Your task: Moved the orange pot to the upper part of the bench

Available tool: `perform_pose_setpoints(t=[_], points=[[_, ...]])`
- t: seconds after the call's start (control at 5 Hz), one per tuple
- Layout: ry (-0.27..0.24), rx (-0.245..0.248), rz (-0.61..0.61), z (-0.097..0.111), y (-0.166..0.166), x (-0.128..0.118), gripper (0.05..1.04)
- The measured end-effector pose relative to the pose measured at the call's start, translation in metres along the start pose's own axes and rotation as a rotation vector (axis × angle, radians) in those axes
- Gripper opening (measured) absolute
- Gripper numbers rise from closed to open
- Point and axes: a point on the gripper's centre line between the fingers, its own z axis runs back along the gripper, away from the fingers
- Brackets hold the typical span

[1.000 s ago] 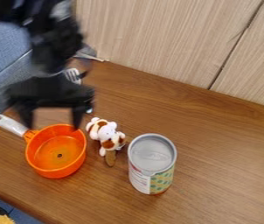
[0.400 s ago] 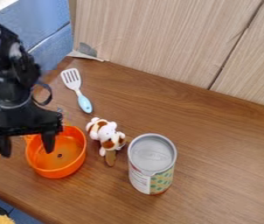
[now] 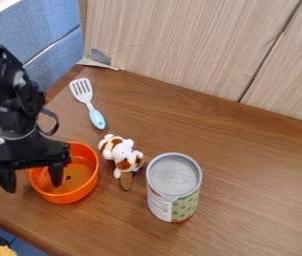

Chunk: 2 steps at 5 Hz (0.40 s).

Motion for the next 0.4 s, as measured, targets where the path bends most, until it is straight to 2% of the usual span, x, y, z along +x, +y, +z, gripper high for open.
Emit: perform_pose_setpoints(t=[0.4], points=[[0.003, 0.043, 0.02, -0.006, 0.0044, 0.002, 0.355]])
